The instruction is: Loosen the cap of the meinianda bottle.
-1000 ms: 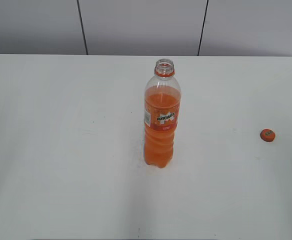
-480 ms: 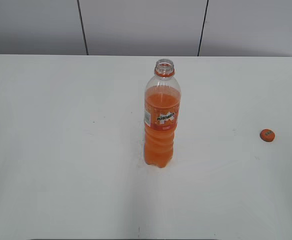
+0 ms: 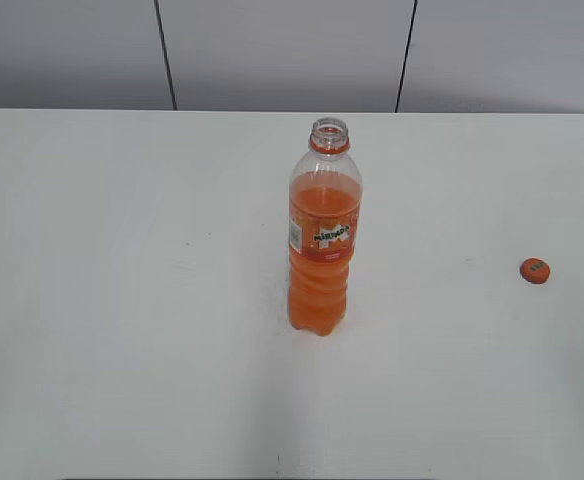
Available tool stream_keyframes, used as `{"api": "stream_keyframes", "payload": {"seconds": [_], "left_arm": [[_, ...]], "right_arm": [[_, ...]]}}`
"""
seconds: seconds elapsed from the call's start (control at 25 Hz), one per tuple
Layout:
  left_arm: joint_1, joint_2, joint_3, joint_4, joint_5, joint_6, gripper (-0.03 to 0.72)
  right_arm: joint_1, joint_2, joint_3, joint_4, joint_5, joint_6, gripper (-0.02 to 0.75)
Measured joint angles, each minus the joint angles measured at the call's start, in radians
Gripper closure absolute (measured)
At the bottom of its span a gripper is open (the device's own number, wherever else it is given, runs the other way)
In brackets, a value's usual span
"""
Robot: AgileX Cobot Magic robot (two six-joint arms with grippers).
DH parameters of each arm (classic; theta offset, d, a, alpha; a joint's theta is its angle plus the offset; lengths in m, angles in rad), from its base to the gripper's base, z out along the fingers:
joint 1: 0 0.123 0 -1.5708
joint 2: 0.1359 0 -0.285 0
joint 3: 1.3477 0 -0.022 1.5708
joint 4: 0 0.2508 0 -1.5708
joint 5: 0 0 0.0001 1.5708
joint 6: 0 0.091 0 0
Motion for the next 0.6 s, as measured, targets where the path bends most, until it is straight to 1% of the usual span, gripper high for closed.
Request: {"api": "stream_keyframes", "payload": {"seconds": [0.08, 0.2, 0.6], "left_arm": [[0.0, 0.0, 0.014, -0.005, -0.011, 0.007, 0.126], [0.0, 0.0, 0.043, -0.011, -0.076, 0.008, 0.126], [0.0, 0.0, 0.049, -0.022, -0.094, 0.009, 0.128]], "right_arm": [[0.0, 0.0, 0.001, -0.005, -0.003, -0.005, 0.243], [0.0, 0.0, 0.011, -0.017, -0.023, -0.011, 0.243], [0.0, 0.0, 0.015, -0.019, -0.034, -0.011, 0.243]]}}
